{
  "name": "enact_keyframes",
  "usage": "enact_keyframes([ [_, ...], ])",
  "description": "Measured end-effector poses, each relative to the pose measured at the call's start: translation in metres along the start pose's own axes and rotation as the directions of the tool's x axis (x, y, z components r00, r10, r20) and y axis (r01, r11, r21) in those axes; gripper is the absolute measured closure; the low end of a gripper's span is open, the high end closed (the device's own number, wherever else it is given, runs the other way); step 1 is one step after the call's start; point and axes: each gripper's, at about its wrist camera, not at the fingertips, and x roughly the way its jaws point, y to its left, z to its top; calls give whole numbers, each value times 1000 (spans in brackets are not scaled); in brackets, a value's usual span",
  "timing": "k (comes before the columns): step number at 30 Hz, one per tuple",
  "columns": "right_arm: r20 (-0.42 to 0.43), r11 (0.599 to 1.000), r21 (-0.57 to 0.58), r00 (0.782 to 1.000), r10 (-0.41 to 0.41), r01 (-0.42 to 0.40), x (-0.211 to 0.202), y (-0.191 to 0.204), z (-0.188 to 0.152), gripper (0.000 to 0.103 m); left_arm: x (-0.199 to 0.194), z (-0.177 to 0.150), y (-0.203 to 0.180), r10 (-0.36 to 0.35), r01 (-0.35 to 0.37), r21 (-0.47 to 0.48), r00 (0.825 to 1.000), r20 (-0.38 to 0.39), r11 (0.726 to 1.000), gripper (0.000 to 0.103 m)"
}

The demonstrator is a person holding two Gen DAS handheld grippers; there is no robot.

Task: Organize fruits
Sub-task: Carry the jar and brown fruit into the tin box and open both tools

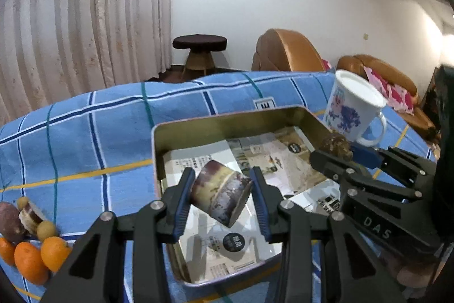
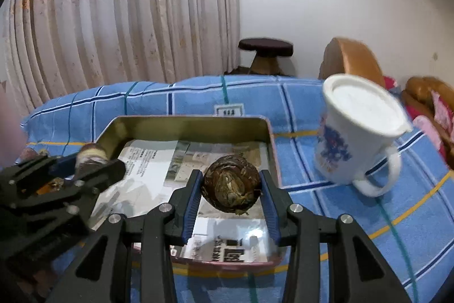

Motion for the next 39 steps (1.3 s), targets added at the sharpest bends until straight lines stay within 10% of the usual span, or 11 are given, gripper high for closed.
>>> enact_keyframes([
  [15,-71,998,-26,996,49,-51,15,16,-8,60,12,-4,-3,51,-50,13,998,-27,999,60],
  [25,-31,991,82,994,107,-104,9,-3,-3,58,-15,4,-2,126,-127,8,989,73,992,13],
  [30,45,979,151,990,130,-136,-3,-13,0,23,-33,7,12,127,-119,-71,985,119,990,0],
  [39,140,982,154,986,89,-110,-15,-10,0,22,-51,-1,38,217,-203,-111,968,125,973,0],
])
